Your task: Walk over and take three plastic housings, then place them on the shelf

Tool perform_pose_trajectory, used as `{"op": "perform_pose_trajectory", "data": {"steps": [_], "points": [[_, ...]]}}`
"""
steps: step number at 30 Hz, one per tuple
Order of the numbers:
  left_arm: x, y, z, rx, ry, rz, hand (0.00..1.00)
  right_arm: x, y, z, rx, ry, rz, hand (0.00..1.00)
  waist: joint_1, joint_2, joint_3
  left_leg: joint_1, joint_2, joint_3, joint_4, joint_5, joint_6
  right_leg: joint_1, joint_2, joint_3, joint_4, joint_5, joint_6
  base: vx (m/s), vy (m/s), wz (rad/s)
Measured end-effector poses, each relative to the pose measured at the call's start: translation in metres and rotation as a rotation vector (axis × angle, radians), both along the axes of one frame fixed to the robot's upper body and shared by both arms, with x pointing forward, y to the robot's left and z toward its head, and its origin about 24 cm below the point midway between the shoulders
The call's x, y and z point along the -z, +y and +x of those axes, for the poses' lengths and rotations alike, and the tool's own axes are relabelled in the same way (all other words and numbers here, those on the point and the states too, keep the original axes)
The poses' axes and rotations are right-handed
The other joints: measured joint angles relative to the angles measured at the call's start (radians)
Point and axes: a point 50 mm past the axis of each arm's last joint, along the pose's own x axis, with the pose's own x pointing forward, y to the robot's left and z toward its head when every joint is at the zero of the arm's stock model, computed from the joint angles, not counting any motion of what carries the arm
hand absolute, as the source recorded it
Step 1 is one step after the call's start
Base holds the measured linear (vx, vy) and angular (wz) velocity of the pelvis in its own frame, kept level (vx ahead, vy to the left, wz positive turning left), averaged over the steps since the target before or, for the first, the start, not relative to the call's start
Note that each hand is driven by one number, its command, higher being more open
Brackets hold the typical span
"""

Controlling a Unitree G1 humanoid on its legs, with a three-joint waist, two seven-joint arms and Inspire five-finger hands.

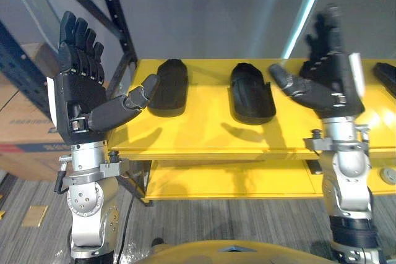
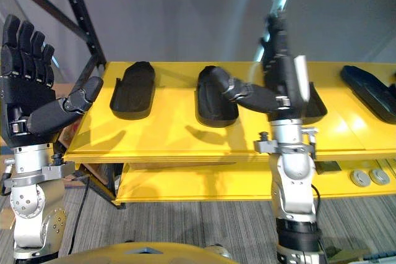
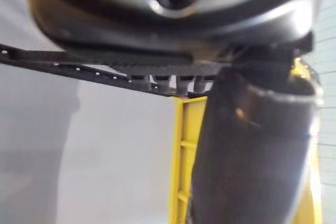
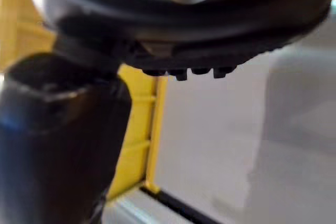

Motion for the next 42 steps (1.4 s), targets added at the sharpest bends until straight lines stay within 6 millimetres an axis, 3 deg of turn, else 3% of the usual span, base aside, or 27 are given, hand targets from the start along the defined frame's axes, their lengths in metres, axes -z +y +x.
{"op": "perform_pose_trajectory", "data": {"steps": [5,7,12,17,20,25,29,34,42], "points": [[0.002,-0.015,0.0,0.34,-0.06,-0.131,1.0,0.017,0.028,0.024,-0.117,0.102,-0.151,1.0,0.026,-0.003,0.003,-0.02,-0.002,-0.034,0.0,0.01,0.005,0.003,0.0,-0.029,0.003,-0.001,0.0,-0.03,0.01,0.18],[0.005,-0.029,0.0,0.509,-0.063,-0.113,1.0,0.023,0.042,0.032,-0.18,0.137,-0.258,1.0,0.027,-0.002,0.007,-0.03,-0.004,-0.046,0.0,0.018,0.008,0.0,-0.002,-0.037,0.007,-0.001,0.0,-0.03,0.012,0.13],[0.016,-0.042,-0.001,0.707,-0.008,-0.076,1.0,0.035,0.056,0.038,-0.299,0.201,-0.347,1.0,0.027,0.0,0.014,-0.029,-0.008,-0.049,0.0,0.022,0.011,0.0,-0.008,-0.039,0.014,0.0,0.0,-0.01,0.004,0.01],[0.022,-0.038,0.002,0.716,0.006,-0.149,1.0,0.034,0.065,0.042,-0.376,0.189,-0.535,1.0,0.027,0.001,0.037,-0.028,-0.013,-0.051,0.0,0.028,0.015,-0.001,-0.012,-0.039,0.018,0.0,0.0,-0.01,0.005,0.0],[0.024,-0.038,0.002,0.718,0.01,-0.161,1.0,0.038,0.079,0.046,-0.358,0.136,-0.766,1.0,0.03,0.0,0.039,-0.029,-0.013,-0.051,-0.001,0.029,0.016,-0.002,-0.013,-0.041,0.017,0.0,0.0,0.0,0.0,0.0],[0.024,-0.041,0.002,0.736,0.011,-0.16,1.0,0.048,0.098,0.04,-0.409,0.078,-0.986,1.0,0.051,-0.003,0.042,-0.034,-0.014,-0.059,-0.001,0.03,0.016,-0.001,-0.013,-0.052,0.016,0.0,0.0,0.0,0.002,0.03],[0.025,-0.044,0.003,0.706,0.038,-0.167,1.0,0.048,0.109,0.043,-0.448,0.059,-1.022,1.0,0.054,-0.007,0.046,-0.043,-0.015,-0.074,-0.001,0.039,0.015,-0.001,-0.013,-0.061,0.018,0.001,0.0,0.01,0.002,0.1],[0.027,-0.039,0.006,0.368,0.108,-0.004,1.0,0.046,0.108,0.055,-0.364,0.023,-1.008,1.0,0.077,-0.002,0.062,-0.046,-0.016,-0.087,-0.001,0.045,0.017,0.003,-0.013,-0.073,0.024,0.001,0.0,-0.02,0.008,0.05],[0.026,-0.038,0.003,0.281,0.084,0.07,1.0,0.053,0.099,0.066,-0.152,-0.044,-0.999,1.0,0.1,0.002,0.065,-0.065,-0.018,-0.114,-0.001,0.054,0.02,0.003,-0.013,-0.101,0.026,-0.002,-0.004,-0.02,0.005,0.1]]}}
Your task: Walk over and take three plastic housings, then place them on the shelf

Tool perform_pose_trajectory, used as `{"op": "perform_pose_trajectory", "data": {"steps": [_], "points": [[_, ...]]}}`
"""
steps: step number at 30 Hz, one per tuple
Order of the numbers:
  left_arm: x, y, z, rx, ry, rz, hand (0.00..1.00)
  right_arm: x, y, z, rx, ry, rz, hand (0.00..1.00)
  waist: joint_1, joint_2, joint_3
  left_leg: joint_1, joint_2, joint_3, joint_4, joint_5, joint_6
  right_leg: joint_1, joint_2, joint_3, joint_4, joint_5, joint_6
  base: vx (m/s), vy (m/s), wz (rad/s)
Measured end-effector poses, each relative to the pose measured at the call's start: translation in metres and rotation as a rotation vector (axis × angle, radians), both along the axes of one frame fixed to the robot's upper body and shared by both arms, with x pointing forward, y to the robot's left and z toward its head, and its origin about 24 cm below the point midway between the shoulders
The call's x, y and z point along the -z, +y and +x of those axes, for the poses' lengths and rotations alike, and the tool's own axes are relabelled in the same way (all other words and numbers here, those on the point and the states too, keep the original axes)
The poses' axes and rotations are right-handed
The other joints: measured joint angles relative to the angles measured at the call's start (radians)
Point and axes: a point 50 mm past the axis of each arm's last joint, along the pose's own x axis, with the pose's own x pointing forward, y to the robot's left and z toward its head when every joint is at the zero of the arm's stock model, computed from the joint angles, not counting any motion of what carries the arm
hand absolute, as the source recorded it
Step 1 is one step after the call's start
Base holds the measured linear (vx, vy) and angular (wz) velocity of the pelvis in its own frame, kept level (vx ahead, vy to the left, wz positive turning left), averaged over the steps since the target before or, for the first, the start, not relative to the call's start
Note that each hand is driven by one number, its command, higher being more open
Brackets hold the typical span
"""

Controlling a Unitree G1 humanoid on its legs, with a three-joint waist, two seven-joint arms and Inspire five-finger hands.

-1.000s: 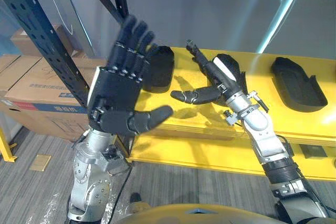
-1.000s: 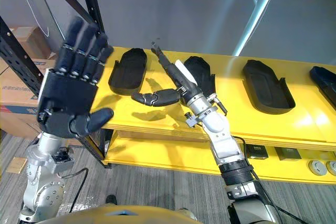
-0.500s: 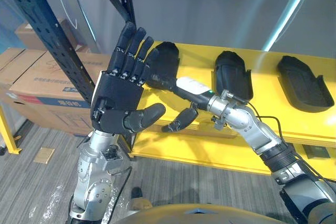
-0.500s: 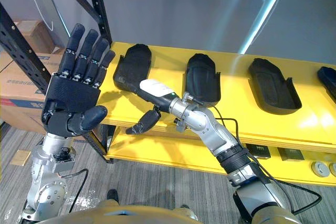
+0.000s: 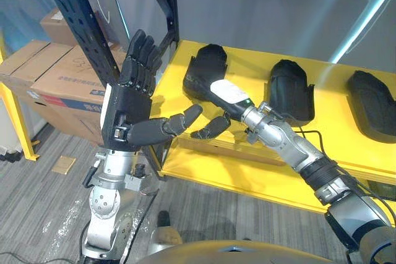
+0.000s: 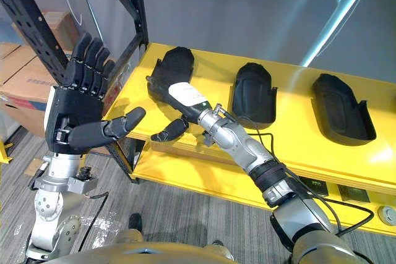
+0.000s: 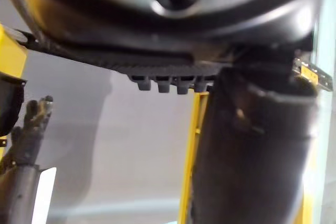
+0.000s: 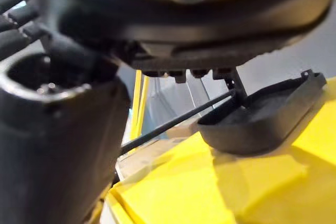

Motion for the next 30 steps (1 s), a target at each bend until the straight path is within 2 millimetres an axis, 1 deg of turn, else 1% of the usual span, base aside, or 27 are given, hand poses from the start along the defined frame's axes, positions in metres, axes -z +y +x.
{"op": "perform_pose_trajectory", "data": {"steps": [5,7,10,12,15,17,19,25,30], "points": [[0.001,-0.001,-0.001,-0.027,0.006,0.014,1.0,0.001,0.001,0.001,0.009,-0.004,0.016,1.0,0.003,0.002,0.001,-0.006,0.0,-0.008,0.0,0.005,0.0,0.0,0.0,-0.009,0.003,0.0,0.0,-0.01,0.003,0.04],[0.002,-0.001,-0.001,-0.033,0.01,0.006,1.0,0.003,0.001,0.005,0.023,0.009,0.014,1.0,0.004,0.005,0.003,-0.009,-0.001,-0.013,0.0,0.007,0.001,-0.001,0.0,-0.013,0.003,0.0,0.0,-0.02,0.007,0.07],[0.004,-0.002,-0.002,-0.033,0.025,-0.005,1.0,0.003,0.0,0.014,0.048,0.025,-0.012,1.0,0.007,0.016,0.014,-0.012,-0.001,-0.019,0.0,0.012,0.003,-0.001,0.0,-0.016,0.005,0.001,-0.001,-0.03,0.008,0.05],[0.009,-0.003,-0.005,-0.036,0.052,-0.012,1.0,0.004,0.0,0.019,0.062,0.044,-0.044,1.0,0.009,0.02,0.016,-0.013,-0.002,-0.021,0.0,0.013,0.003,0.0,0.0,-0.017,0.005,0.001,-0.001,-0.02,0.008,0.04],[0.015,-0.005,-0.004,-0.027,0.078,-0.016,1.0,0.01,-0.004,0.025,0.088,0.091,-0.079,1.0,0.02,0.021,0.016,-0.014,-0.003,-0.026,0.0,0.014,0.003,0.004,-0.001,-0.025,0.004,0.001,-0.001,-0.01,0.005,0.05],[0.015,-0.007,-0.004,-0.021,0.079,-0.017,1.0,0.013,-0.005,0.028,0.093,0.137,-0.09,1.0,0.027,0.021,0.017,-0.014,-0.003,-0.027,0.0,0.014,0.003,0.005,-0.001,-0.026,0.004,0.001,-0.001,0.0,0.0,0.0],[0.015,-0.007,-0.004,-0.02,0.079,-0.016,1.0,0.016,-0.004,0.03,0.086,0.214,-0.123,1.0,0.029,0.023,0.017,-0.014,-0.004,-0.03,0.0,0.015,0.003,0.007,-0.001,-0.029,0.003,0.001,-0.001,-0.01,0.005,0.04],[0.016,-0.007,-0.004,-0.01,0.09,-0.01,1.0,0.006,-0.002,0.038,0.071,0.28,-0.144,1.0,0.029,0.023,0.018,-0.014,-0.004,-0.033,0.0,0.015,0.003,0.01,-0.001,-0.032,0.003,0.001,-0.001,0.0,0.001,0.01],[0.017,-0.008,-0.003,-0.008,0.1,-0.009,1.0,0.003,-0.002,0.04,0.065,0.332,-0.127,1.0,0.027,0.023,0.017,-0.012,-0.004,-0.031,0.0,0.015,0.003,0.01,-0.001,-0.031,0.003,0.001,-0.001,0.0,0.0,0.0]]}}
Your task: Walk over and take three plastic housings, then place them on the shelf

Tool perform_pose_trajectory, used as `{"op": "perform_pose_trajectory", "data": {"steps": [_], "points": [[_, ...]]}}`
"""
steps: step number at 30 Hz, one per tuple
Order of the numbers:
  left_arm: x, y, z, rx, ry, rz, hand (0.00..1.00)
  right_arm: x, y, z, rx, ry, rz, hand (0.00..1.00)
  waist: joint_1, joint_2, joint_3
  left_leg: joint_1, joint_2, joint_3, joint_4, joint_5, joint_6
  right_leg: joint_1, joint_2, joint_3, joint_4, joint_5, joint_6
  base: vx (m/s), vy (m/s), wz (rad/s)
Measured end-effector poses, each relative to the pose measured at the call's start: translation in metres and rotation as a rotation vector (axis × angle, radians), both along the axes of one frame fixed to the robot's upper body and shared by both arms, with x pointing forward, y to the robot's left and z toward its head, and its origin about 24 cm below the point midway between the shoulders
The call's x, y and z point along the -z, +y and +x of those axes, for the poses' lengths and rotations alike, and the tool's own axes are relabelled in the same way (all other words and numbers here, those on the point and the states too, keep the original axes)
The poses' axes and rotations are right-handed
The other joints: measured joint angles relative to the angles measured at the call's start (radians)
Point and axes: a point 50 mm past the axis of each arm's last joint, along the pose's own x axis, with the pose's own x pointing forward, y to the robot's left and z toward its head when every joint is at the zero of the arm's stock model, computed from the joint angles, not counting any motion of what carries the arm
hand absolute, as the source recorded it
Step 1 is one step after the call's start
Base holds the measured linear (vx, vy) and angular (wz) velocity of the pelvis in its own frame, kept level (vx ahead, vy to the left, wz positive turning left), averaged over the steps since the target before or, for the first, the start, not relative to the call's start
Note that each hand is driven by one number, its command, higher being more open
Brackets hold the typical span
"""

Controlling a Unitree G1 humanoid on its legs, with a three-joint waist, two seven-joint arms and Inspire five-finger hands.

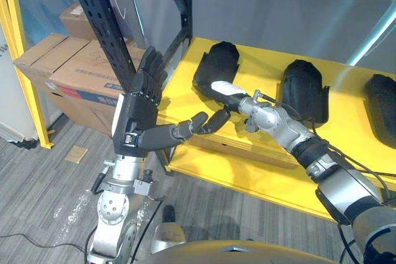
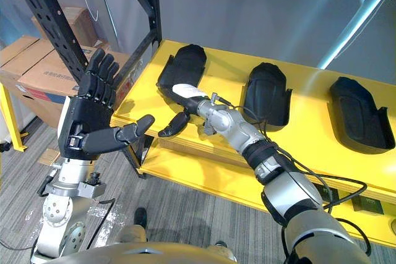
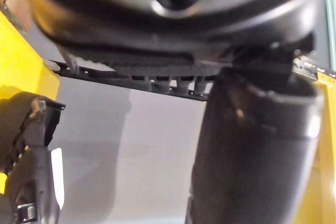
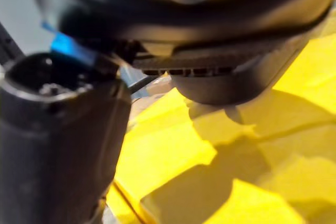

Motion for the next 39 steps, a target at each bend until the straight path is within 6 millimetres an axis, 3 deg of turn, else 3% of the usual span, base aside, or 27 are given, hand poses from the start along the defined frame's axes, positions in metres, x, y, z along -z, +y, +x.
{"op": "perform_pose_trajectory", "data": {"steps": [26,39], "points": [[0.004,-0.005,0.001,-0.015,0.029,0.016,1.0,-0.001,0.016,-0.031,-0.121,0.092,0.012,1.0,-0.025,-0.001,-0.002,0.016,0.002,0.033,0.0,-0.003,-0.003,-0.002,0.001,0.032,-0.016,0.015,-0.001,0.0,0.002,-0.03],[0.015,-0.007,0.004,-0.023,0.086,0.009,1.0,0.005,0.013,-0.023,0.005,-0.008,0.101,1.0,-0.024,0.01,-0.009,0.015,0.002,0.033,0.0,-0.003,-0.002,-0.002,0.001,0.032,-0.016,0.015,-0.002,0.0,0.0,0.0]]}}
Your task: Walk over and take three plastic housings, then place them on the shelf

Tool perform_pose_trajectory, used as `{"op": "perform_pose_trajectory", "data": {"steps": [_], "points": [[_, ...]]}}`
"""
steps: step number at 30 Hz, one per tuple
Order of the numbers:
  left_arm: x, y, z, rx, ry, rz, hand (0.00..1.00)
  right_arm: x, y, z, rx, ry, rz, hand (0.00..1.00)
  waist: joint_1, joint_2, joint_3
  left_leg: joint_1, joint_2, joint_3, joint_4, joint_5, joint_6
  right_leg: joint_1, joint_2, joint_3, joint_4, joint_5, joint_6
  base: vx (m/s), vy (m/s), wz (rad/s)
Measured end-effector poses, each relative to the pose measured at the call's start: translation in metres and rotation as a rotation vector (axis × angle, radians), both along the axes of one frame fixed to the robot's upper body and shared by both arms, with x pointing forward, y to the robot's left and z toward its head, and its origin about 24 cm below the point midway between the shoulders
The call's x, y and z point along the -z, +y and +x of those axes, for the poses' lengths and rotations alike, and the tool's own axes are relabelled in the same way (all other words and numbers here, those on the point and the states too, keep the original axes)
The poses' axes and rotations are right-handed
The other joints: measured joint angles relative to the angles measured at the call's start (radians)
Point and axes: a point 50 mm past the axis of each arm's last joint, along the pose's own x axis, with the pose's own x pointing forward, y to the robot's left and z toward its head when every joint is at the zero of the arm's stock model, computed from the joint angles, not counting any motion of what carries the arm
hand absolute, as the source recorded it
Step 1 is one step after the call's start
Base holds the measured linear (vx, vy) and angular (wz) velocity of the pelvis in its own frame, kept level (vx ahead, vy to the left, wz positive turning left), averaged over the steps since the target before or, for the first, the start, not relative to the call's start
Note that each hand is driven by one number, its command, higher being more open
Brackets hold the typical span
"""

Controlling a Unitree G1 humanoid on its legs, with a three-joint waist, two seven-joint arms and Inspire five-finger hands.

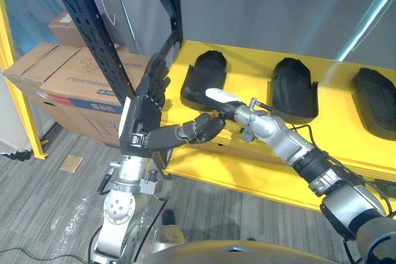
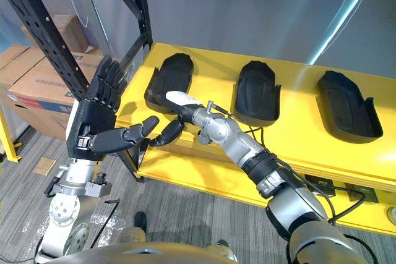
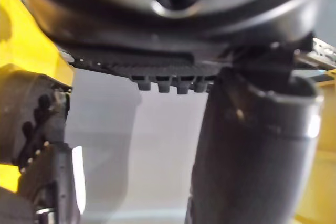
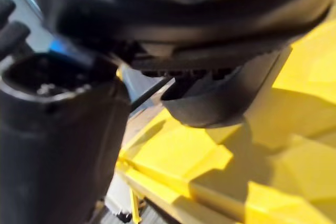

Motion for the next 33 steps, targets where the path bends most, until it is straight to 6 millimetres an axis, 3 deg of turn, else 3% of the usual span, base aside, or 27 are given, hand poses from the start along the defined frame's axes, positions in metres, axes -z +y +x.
{"op": "perform_pose_trajectory", "data": {"steps": [8,16,21,27,33], "points": [[0.002,-0.005,-0.001,0.019,0.011,-0.011,1.0,-0.012,-0.005,0.004,0.045,-0.107,0.053,1.0,0.0,0.003,-0.002,-0.001,-0.001,-0.002,0.0,0.001,0.001,0.001,0.0,-0.001,0.0,0.0,0.0,0.0,0.0,0.0],[0.003,-0.008,-0.001,0.022,0.017,-0.02,1.0,-0.039,-0.002,0.002,0.062,-0.238,0.157,1.0,-0.003,0.012,-0.008,-0.001,-0.001,-0.002,0.0,0.001,0.0,0.001,0.0,-0.001,0.0,-0.001,-0.001,0.0,0.0,0.0],[0.004,-0.014,-0.002,0.041,0.026,-0.033,1.0,-0.028,0.003,0.006,0.12,-0.255,0.144,1.0,0.002,0.018,-0.012,-0.001,-0.001,-0.003,0.0,0.001,0.0,0.001,0.0,-0.002,0.0,-0.001,-0.001,0.0,0.0,0.0],[0.004,-0.015,-0.002,0.045,0.029,-0.036,1.0,0.002,-0.012,0.018,0.233,-0.185,0.066,1.0,0.004,0.02,-0.011,-0.015,-0.003,-0.019,0.0,0.003,0.003,-0.002,-0.001,-0.015,0.002,-0.001,-0.001,0.0,0.0,0.07],[0.004,-0.016,-0.002,0.046,0.03,-0.038,1.0,-0.001,-0.019,0.028,0.282,-0.211,0.052,1.0,0.01,0.035,-0.003,-0.017,-0.004,-0.025,0.0,0.004,0.003,-0.003,-0.002,-0.018,0.006,-0.001,-0.001,0.0,0.0,0.01]]}}
